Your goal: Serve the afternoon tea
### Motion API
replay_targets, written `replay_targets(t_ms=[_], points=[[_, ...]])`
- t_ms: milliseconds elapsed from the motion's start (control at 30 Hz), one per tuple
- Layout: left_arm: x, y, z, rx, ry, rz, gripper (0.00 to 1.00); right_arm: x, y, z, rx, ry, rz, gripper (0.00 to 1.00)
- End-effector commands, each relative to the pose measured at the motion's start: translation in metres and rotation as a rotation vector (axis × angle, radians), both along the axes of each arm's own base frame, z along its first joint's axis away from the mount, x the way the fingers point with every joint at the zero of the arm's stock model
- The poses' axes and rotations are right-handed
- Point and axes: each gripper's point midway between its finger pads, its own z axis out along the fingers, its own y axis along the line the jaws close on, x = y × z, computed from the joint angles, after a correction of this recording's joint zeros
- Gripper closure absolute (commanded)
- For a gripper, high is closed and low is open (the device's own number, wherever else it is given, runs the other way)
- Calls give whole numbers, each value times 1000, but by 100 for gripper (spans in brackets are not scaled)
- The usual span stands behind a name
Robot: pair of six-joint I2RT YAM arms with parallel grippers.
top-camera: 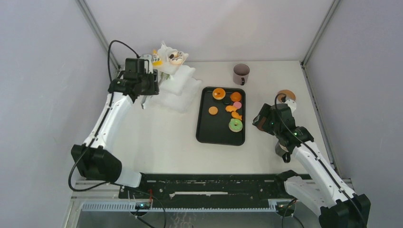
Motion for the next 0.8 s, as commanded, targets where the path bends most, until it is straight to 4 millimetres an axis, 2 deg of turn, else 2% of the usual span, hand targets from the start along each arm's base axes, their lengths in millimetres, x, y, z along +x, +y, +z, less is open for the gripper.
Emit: replay_targets(t_ms=[0, 100, 233, 367, 467, 633, 767], points=[[-22, 5, 57, -28, -150, -7, 50, 12, 11, 9, 35, -46, 21, 2], [-40, 6, 60, -34, -142, -13, 54, 14, 14, 9, 39, -50, 30, 2], [-72, 3, 52, -55, -88, -51, 62, 14, 13, 10, 33, -54, 26, 2], [-106, -8, 36, -110, -36, -110, 71, 14, 12, 11, 31, -62, 22, 2], [-128, -23, 27, -179, -16, -169, 76, 15, 12, 13, 32, -71, 25, 2], [-151, -68, 26, -272, -24, -316, 78, 15, 11, 14, 28, -71, 20, 2], [-161, -122, 22, -308, -2, -463, 76, 13, 10, 15, 32, -76, 16, 2]])
